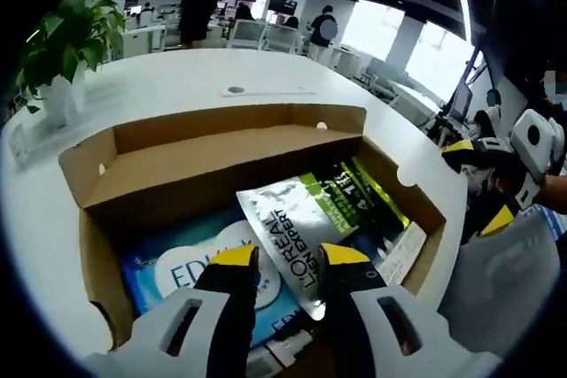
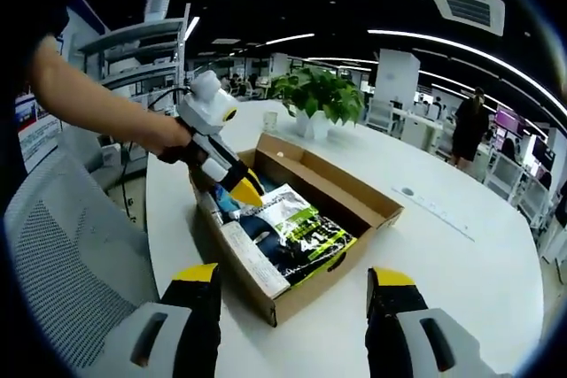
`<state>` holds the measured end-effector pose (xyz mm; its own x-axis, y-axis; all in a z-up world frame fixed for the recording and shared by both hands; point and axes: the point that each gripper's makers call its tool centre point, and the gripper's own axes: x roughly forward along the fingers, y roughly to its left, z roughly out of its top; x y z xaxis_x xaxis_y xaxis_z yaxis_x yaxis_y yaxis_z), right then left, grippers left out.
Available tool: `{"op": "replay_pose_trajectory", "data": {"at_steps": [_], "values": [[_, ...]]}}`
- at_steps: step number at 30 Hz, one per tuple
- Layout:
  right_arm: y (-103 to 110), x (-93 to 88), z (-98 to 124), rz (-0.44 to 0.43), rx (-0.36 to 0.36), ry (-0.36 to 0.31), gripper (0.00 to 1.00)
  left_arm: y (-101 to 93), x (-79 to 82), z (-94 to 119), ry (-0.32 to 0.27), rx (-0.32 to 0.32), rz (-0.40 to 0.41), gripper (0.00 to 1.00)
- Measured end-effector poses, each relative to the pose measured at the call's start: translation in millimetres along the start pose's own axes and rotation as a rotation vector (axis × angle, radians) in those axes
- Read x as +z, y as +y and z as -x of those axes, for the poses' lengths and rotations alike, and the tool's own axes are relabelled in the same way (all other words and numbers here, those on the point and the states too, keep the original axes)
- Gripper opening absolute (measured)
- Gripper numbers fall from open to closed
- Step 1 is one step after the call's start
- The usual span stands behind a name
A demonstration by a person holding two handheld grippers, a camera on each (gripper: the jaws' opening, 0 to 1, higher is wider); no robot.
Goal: Operate the shoe box by opening the lid, removing the specified soft item, and placing it in the target area until the item is outside and the box remains undamaged.
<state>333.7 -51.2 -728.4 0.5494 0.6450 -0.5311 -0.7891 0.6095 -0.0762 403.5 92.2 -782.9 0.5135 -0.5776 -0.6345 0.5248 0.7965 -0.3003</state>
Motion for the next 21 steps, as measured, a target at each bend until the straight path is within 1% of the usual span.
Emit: {"op": "replay_pose_trajectory", "data": {"at_steps": [7, 10, 11, 15, 16, 20, 21], "values": [[-0.2, -3.7, 2.3, -0.016, -0.007, -0.004, 0.65, -0.4, 0.3, -6.7, -0.016, -0.014, 0.060, 0.25], [-0.6, -4.2, 2.9, -0.023, -0.009, -0.007, 0.65, 3.3, 1.5, -5.7, -0.038, -0.009, 0.099, 0.19], [-1.1, -4.0, 3.1, -0.027, -0.011, -0.009, 0.65, 4.0, 2.2, -5.0, -0.049, -0.015, 0.133, 0.17], [-2.6, -4.6, 2.2, -0.035, -0.012, -0.012, 0.64, 5.2, 3.0, -2.9, -0.075, -0.034, 0.192, 0.13], [-2.6, -4.6, 2.1, -0.037, -0.012, -0.013, 0.64, 4.2, 2.9, -2.3, -0.076, -0.040, 0.200, 0.12], [-1.1, -4.1, 0.7, -0.039, -0.007, -0.014, 0.64, -2.3, 6.1, -1.0, -0.080, -0.076, 0.194, 0.08], [-0.7, -4.3, 0.5, -0.038, -0.005, -0.012, 0.64, -2.5, 6.4, -0.8, -0.080, -0.076, 0.192, 0.07]]}}
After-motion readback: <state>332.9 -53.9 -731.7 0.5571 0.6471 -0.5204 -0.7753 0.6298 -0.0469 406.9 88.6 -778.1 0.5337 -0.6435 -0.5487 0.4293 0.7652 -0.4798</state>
